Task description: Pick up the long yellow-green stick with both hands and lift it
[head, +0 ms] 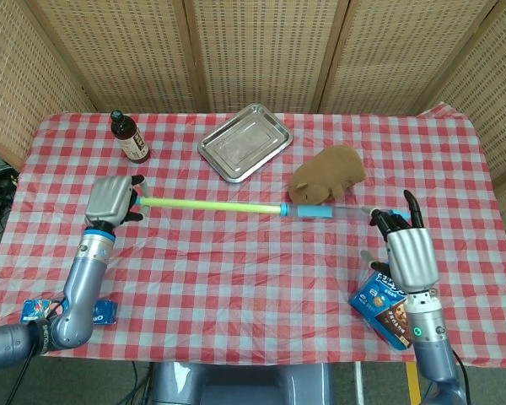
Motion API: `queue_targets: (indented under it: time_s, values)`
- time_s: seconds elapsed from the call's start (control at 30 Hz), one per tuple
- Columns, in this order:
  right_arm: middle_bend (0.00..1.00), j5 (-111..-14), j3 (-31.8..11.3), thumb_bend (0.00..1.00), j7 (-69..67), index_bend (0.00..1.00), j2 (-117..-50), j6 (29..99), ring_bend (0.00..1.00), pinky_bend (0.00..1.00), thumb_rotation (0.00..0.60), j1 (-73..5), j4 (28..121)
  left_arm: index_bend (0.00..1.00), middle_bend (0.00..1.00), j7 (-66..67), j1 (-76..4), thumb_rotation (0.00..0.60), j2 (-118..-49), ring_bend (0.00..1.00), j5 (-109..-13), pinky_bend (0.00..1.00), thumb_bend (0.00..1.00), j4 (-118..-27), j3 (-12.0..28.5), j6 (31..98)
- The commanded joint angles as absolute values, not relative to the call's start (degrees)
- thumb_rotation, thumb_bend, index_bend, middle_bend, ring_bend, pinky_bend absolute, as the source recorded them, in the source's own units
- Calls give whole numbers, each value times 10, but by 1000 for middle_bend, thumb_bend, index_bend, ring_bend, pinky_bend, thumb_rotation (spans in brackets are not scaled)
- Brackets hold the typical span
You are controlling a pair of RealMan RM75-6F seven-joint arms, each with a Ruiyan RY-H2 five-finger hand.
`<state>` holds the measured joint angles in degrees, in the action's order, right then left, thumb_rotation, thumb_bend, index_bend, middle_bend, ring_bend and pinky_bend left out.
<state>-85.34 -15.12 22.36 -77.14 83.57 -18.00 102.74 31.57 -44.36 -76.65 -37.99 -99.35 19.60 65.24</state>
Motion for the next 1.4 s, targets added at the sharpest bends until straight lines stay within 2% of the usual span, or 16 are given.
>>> queue_targets:
  time_s: [0.03, 0.13, 0.23, 0.67, 1.4]
  values:
    - [847, -827, -169, 225, 267, 356, -769, 824, 802, 376, 600, -194, 1055, 857, 916, 315, -443, 600, -759, 853, -378, 746, 647, -1004, 197, 655]
    - [983, -803, -180, 228, 304, 445, -773, 818, 945, 547, 600, -203, 1070, 857, 916, 315, -443, 600, -755, 853, -376, 745, 647, -1010, 196, 657]
    - [1000, -759, -193, 229, 345, 494, -781, 805, 997, 613, 600, -217, 1075, 857, 916, 314, -444, 600, -751, 853, -376, 746, 647, -1015, 193, 659]
    - [1000, -631, -203, 231, 364, 481, -786, 773, 1000, 620, 600, -237, 1043, 857, 916, 321, -451, 600, -730, 853, -366, 745, 645, -1031, 186, 661]
    - [1000, -593, -186, 269, 362, 504, -786, 782, 1000, 620, 600, -246, 992, 857, 916, 312, -450, 600, -714, 853, -372, 745, 645, -1054, 174, 677]
